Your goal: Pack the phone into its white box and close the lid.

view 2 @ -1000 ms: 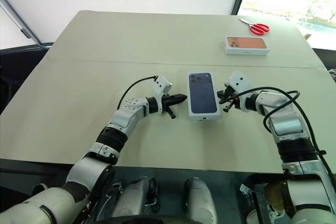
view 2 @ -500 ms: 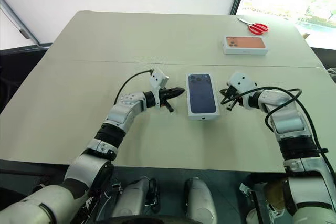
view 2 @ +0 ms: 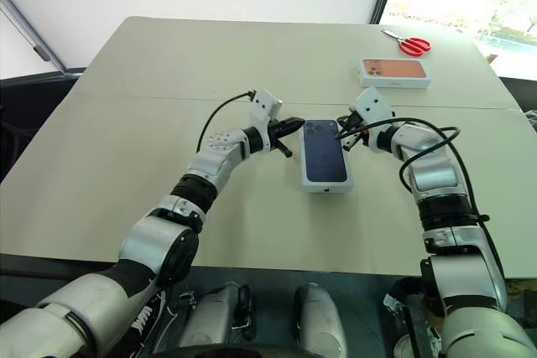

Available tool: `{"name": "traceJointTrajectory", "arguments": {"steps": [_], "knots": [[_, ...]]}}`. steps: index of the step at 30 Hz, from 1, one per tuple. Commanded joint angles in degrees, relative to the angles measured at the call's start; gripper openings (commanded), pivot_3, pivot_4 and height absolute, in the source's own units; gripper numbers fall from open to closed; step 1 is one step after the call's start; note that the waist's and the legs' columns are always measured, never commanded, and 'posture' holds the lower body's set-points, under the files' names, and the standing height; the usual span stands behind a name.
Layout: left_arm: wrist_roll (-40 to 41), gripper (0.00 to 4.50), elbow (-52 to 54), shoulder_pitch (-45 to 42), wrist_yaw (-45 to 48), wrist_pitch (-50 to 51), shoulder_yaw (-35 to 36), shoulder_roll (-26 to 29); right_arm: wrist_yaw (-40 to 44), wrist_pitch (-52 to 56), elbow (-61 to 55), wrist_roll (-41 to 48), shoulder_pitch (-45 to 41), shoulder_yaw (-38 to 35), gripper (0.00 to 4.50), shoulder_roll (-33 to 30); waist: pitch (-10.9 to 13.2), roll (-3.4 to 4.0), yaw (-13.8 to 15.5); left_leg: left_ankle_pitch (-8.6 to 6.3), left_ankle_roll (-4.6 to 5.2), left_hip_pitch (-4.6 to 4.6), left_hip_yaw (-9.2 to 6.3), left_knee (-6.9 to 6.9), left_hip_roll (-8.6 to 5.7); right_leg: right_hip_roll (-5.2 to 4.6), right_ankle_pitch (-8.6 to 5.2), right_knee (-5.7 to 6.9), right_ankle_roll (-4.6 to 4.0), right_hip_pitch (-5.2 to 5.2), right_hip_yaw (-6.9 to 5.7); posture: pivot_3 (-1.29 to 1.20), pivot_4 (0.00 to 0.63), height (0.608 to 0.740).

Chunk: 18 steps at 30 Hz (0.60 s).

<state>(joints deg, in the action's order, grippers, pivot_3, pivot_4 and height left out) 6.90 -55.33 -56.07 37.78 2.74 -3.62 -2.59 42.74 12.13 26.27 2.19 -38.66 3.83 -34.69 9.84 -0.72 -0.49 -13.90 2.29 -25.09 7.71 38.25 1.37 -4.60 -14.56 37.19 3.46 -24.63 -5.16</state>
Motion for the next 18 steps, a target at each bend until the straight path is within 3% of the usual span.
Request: {"name": "traceJointTrajectory", "arguments": {"steps": [1, 4, 10, 15, 18], "knots": [[-6.7, 0.00, -2.8, -0.3, 0.9, -1.5, -6.0, -0.1, 1.2, -0.9, -0.3, -2.6, 1.3, 2.4, 0.03, -0.6, 0.0, 0.00, 0.0, 0.00, 0.00, 0.00, 0.00, 0.00, 0.00, 0.00, 0.00, 0.00, 0.00, 0.00, 0.00, 0.00, 0.150, 0.740], [-6.9, 0.00, -0.1, 2.6, 7.6, -0.6, -8.3, 0.3, 7.1, 0.9, -5.5, -1.6, 5.4, 3.8, 0.03, -2.6, -0.1, -0.03, 0.1, -0.01, 0.00, 0.27, -0.01, -0.02, 0.01, 0.02, -0.01, -0.03, 0.01, 0.27, -0.01, 0.00, 0.150, 0.740], [-4.1, 0.00, 15.4, 10.8, 21.5, 4.0, -11.4, 4.3, 20.5, 11.0, -21.8, 7.0, 14.9, 2.1, 0.03, -10.5, -0.1, -0.05, -0.1, -0.16, 0.14, 0.69, -0.04, -0.08, 0.06, -0.08, -0.03, -0.15, -0.01, 0.70, 0.01, 0.00, 0.150, 0.740], [-2.1, 0.00, 24.4, 15.9, 26.0, 8.5, -11.8, 7.7, 21.7, 14.9, -26.1, 9.9, 16.3, 0.1, 0.03, -12.4, -0.2, -0.02, -0.2, -0.30, 0.36, 0.79, -0.07, -0.09, 0.12, -0.12, -0.03, -0.14, -0.06, 0.74, 0.03, 0.00, 0.150, 0.740], [-2.0, 0.00, 25.1, 15.2, 20.3, 12.1, -8.4, 8.8, 18.5, 15.3, -22.6, 10.9, 13.4, -2.3, 0.03, -9.9, -0.2, -0.02, -0.2, -0.31, 0.37, 0.77, -0.08, -0.09, 0.10, -0.18, -0.04, -0.14, -0.09, 0.72, 0.04, 0.00, 0.150, 0.740]]}}
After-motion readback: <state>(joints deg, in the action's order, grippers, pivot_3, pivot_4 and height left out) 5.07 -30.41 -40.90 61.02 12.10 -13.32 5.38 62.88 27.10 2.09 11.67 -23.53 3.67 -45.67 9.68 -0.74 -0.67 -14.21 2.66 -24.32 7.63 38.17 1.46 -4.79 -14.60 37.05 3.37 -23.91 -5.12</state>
